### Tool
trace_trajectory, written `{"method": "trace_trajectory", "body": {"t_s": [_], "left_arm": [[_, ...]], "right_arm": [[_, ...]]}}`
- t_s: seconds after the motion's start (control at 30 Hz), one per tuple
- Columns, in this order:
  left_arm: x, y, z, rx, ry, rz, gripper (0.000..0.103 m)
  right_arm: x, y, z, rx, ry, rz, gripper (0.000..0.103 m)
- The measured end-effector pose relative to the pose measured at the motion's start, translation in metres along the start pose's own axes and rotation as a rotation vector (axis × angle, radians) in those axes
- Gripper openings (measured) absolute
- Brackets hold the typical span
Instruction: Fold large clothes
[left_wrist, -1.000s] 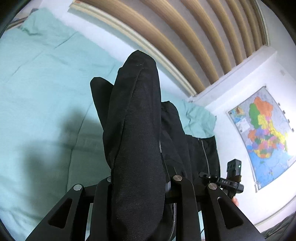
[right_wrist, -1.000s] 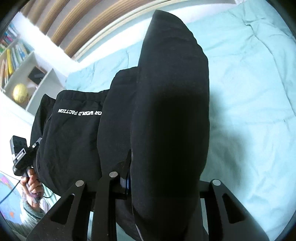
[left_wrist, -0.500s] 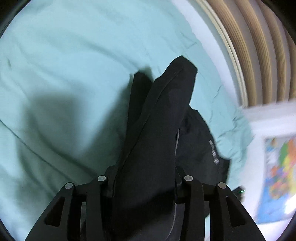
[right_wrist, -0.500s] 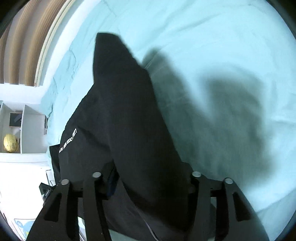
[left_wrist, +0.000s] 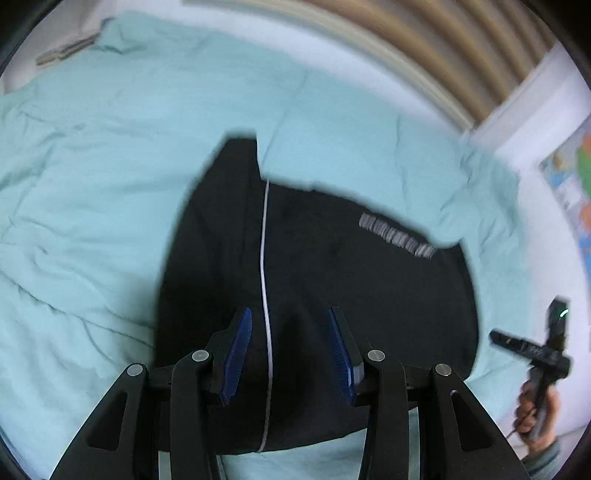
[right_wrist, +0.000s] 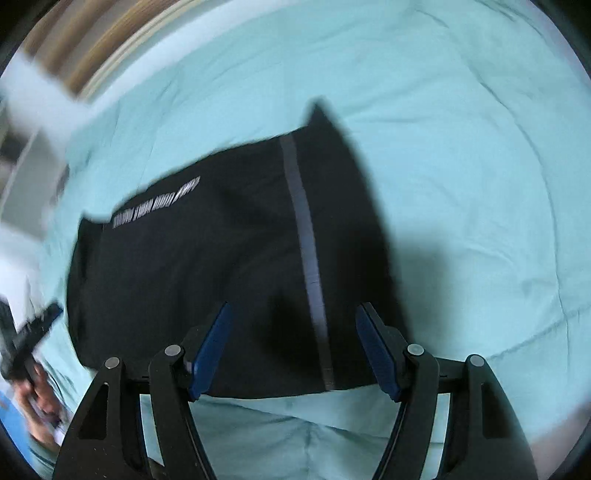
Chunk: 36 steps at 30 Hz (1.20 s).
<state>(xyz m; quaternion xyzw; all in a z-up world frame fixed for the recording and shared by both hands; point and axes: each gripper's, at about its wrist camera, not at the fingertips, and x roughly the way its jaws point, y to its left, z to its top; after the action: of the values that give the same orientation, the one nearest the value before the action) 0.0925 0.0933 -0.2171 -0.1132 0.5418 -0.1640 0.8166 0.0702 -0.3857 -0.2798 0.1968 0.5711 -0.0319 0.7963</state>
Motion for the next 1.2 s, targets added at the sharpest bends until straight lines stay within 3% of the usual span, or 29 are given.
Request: {"method": "trace_trajectory", "body": {"t_s": [0.1,0.2,0.3,0.4,0.5,0.77,0.9,1.03,1.13,1.2], "left_arm": [[0.035,0.017,-0.005,-0.052,0.042,0.036,0.043],[0.052,0.032,0.000,-0.112,0.044,0.043,0.043],[0.049,0.020,0.005,-0.059,0.054,0.101,0.043],[0.039,0.006,0.004,0.018,0.069,0.150,0.043],[0.022,-0.003,0.003,0.045,0.075,0.140,0.043],[-0.040,-0.040,0.008,0.122,-0.036,0.222,0.044],[-0.071,-0.073,0.009,0.173,-0.129,0.339,0.044],[-0.100,-0.102,0.003,0.187,-0.201,0.329,0.046],[-0.116,-0.116,-0.001,0.169,-0.188,0.342,0.050],[-0.132,-0.124,-0.004,0.123,-0.178,0.307,0.051]], "right_arm": [[0.034,0.027,-0.007,-0.044,0.057,-0.078,0.073],[0.080,0.025,-0.009,-0.033,0.140,-0.138,0.075],[0.097,0.020,-0.006,0.019,0.190,-0.168,0.078],[0.089,0.021,-0.001,0.033,0.204,-0.188,0.078],[0.073,0.032,-0.001,0.030,0.179,-0.205,0.078],[0.009,0.050,-0.025,0.090,0.123,-0.123,0.078],[-0.007,0.074,-0.032,0.048,0.098,-0.152,0.078],[-0.025,0.103,-0.030,0.016,0.053,-0.158,0.078],[-0.038,0.124,-0.023,-0.005,0.006,-0.149,0.078],[-0.057,0.135,-0.026,-0.026,-0.027,-0.152,0.078]]}}
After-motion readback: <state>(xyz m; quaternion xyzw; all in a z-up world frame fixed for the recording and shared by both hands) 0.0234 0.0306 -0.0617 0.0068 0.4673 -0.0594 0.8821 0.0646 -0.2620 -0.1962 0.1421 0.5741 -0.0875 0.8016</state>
